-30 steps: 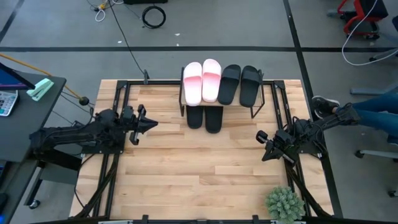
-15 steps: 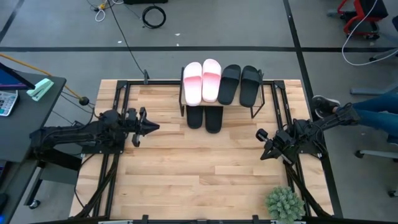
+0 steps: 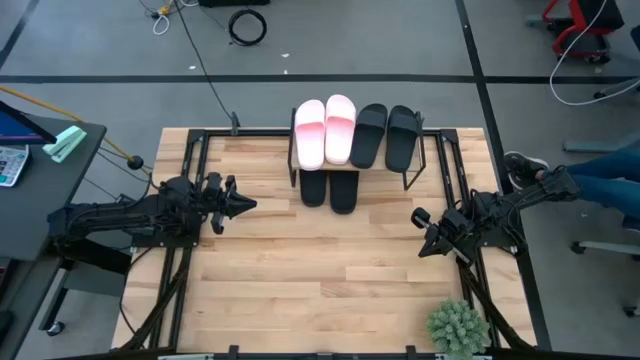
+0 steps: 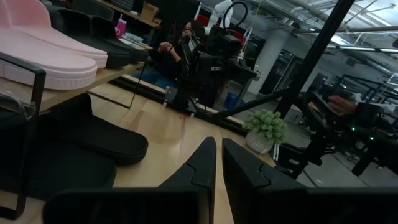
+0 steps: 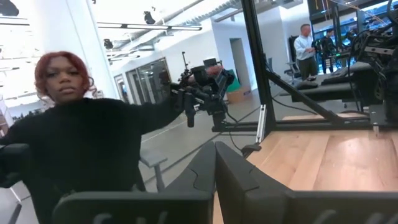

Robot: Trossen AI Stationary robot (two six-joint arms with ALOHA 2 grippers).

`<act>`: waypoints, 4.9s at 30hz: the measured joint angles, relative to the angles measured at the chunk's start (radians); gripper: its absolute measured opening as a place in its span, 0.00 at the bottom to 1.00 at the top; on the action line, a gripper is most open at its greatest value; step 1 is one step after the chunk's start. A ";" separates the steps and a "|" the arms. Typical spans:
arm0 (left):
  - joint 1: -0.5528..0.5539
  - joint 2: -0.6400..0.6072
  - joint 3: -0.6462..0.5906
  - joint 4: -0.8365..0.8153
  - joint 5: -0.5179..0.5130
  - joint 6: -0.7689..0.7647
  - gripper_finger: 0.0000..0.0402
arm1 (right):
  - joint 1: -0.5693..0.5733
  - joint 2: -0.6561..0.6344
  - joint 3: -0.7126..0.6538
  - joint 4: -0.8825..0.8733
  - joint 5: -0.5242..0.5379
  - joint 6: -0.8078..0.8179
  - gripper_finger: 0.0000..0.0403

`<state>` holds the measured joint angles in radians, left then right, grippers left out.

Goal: Pick and place slides into the shelf
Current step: Return to Home Position

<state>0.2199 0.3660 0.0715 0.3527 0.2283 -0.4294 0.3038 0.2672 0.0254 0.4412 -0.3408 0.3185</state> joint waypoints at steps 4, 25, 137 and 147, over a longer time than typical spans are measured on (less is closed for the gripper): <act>0.000 0.000 0.000 0.000 0.000 -0.004 0.09 | 0.000 0.000 0.000 0.000 0.000 0.000 0.03; -0.079 -0.121 0.000 0.000 0.000 -0.004 0.10 | 0.000 -0.036 0.000 -0.002 -0.001 0.001 0.03; -0.161 -0.243 0.000 -0.002 0.000 -0.005 0.09 | 0.000 -0.151 -0.016 -0.101 0.000 0.001 0.03; -0.161 -0.243 0.000 -0.002 0.000 -0.005 0.07 | 0.000 -0.151 -0.016 -0.101 0.000 0.001 0.03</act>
<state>0.0585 0.1230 0.0715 0.3506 0.2280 -0.4343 0.3039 0.1162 0.0093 0.3404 -0.3413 0.3191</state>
